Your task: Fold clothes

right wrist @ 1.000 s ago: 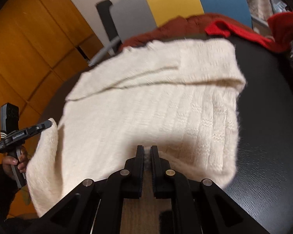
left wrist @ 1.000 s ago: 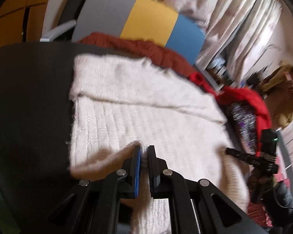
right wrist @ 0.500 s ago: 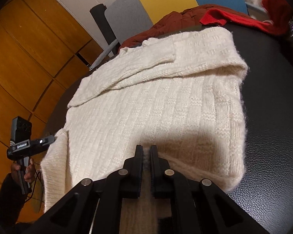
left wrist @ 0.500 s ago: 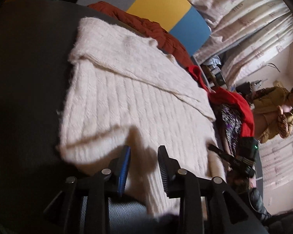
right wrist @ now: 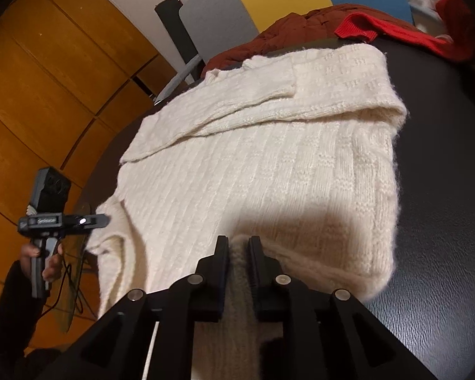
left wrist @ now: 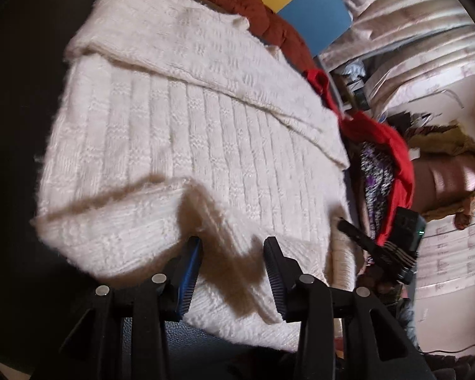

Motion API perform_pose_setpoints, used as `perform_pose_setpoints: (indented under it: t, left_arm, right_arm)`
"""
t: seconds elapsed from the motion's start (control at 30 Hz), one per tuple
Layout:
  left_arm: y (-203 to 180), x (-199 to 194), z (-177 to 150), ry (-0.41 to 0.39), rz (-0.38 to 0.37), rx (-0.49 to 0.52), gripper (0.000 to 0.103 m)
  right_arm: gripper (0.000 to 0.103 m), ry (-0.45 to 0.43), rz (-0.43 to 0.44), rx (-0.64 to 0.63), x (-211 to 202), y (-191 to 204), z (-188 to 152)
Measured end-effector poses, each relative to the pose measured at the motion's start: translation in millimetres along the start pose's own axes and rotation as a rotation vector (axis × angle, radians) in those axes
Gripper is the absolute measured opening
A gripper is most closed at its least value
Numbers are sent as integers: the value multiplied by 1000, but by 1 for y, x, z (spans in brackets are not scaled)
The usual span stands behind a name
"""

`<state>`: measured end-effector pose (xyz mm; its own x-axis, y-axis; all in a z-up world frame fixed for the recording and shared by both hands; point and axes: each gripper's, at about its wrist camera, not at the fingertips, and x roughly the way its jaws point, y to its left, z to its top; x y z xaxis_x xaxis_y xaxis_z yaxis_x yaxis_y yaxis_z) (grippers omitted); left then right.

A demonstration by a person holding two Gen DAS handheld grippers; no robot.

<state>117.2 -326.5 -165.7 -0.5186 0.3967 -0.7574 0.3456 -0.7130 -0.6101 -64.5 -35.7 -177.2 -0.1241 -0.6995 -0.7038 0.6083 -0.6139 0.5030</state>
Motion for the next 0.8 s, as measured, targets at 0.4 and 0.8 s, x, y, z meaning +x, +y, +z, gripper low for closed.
perform_pose_setpoints:
  t: [0.4, 0.8]
  left_arm:
    - [-2, -23, -42, -85, -144, 48, 5]
    - [-12, -86, 22, -380, -390, 67, 5]
  right_arm:
    - [14, 160, 50, -184, -16, 31, -34]
    - [12, -171, 240, 14, -54, 20, 40]
